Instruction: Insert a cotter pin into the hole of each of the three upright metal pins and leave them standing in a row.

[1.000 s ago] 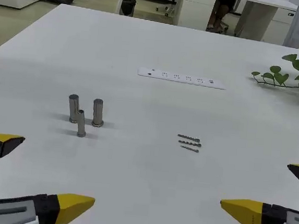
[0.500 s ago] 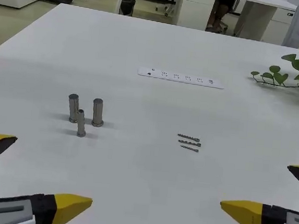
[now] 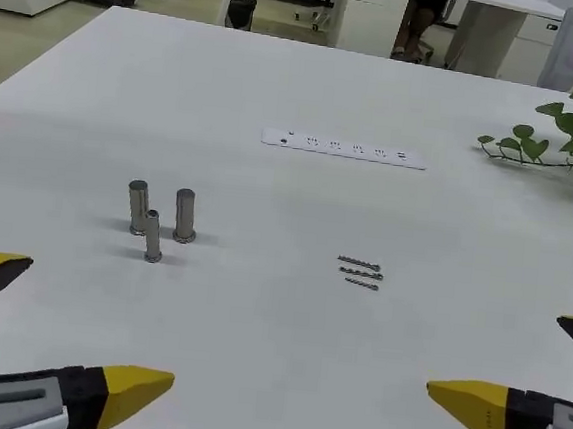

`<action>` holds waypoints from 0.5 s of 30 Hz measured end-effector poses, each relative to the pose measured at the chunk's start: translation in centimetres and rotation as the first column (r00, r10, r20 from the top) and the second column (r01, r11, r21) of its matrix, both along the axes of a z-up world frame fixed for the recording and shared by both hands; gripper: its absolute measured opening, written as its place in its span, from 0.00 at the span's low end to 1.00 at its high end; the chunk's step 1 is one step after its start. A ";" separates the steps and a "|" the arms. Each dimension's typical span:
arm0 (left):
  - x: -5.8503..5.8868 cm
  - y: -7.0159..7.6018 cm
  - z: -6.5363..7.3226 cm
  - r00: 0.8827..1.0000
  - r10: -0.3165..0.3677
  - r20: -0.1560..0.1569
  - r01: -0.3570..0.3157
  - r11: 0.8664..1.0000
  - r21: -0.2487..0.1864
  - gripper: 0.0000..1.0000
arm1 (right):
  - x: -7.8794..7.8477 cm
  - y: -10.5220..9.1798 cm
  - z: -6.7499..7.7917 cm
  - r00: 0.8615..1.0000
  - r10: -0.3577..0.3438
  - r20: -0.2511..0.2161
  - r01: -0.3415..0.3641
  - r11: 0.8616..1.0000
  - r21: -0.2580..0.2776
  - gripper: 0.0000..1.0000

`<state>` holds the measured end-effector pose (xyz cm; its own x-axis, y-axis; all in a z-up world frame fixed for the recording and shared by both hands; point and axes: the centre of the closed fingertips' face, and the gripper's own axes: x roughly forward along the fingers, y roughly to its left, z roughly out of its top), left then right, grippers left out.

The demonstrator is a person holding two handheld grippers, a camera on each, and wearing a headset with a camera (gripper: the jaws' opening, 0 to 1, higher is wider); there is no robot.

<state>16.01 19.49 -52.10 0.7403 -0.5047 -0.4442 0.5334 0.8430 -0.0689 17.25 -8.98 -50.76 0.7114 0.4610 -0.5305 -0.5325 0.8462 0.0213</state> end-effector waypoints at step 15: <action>0.8 0.9 0.5 0.998 0.051 0.026 -0.051 0.999 -0.002 0.91 | 0.4 0.0 -0.3 1.000 0.010 -0.006 -0.010 1.000 0.006 0.98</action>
